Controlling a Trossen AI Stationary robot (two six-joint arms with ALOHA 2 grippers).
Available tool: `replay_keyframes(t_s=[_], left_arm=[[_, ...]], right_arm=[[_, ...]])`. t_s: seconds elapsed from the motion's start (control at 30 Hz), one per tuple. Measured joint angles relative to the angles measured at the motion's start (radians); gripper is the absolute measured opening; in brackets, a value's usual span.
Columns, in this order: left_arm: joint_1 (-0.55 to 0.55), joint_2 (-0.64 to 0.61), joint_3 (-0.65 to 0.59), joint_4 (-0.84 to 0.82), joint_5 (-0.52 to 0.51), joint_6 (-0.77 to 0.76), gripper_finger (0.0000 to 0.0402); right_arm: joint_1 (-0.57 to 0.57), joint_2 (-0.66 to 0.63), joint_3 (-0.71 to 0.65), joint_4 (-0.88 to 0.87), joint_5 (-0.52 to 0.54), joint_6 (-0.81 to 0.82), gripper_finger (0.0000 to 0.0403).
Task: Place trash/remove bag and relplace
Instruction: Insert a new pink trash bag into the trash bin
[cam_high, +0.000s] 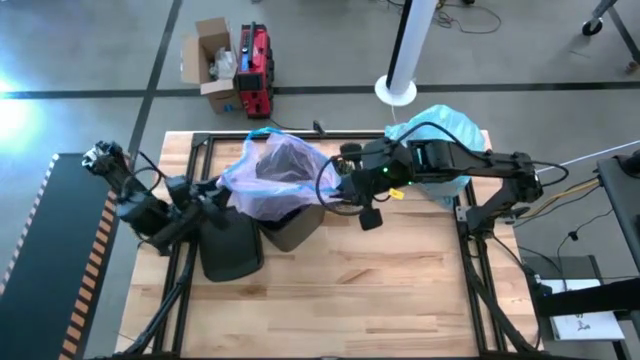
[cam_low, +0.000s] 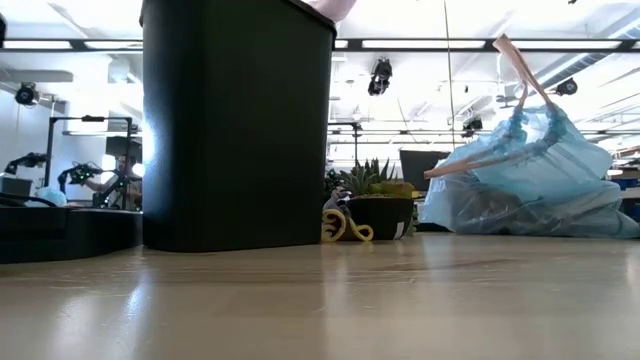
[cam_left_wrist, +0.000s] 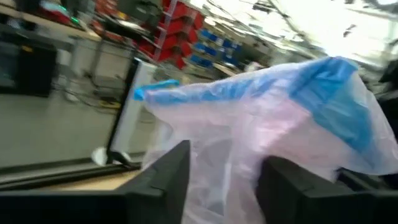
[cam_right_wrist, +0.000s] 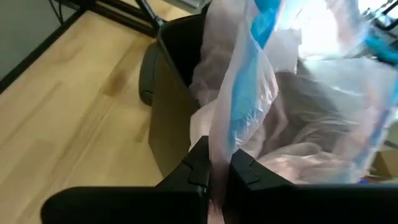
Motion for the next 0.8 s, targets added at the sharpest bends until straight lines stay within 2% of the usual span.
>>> replay_keyframes(t_s=[0.17, 0.33, 0.47, 0.6, 0.8], left_arm=[[-0.141, -0.041, 0.037, 0.001, 0.001, 0.069, 0.0197], [-0.252, -0.057, 0.102, -0.002, 0.001, 0.091, 0.0229], [-0.281, -0.051, 0.153, -0.023, 0.002, 0.150, 0.0239], [-0.275, -0.045, 0.147, -0.070, 0.003, 0.156, 0.0239], [-0.268, -0.048, 0.093, -0.074, 0.003, 0.091, 0.0225]], right_arm=[[0.007, 0.002, -0.026, 0.002, -0.073, 0.027, 0.0006], [0.012, 0.002, -0.033, 0.002, -0.080, 0.027, 0.0049], [0.011, 0.002, -0.031, 0.004, -0.070, 0.027, 0.0100], [0.011, -0.003, -0.031, 0.056, -0.008, 0.010, 0.0147], [0.011, -0.055, -0.030, 0.095, 0.061, -0.012, 0.0186]])
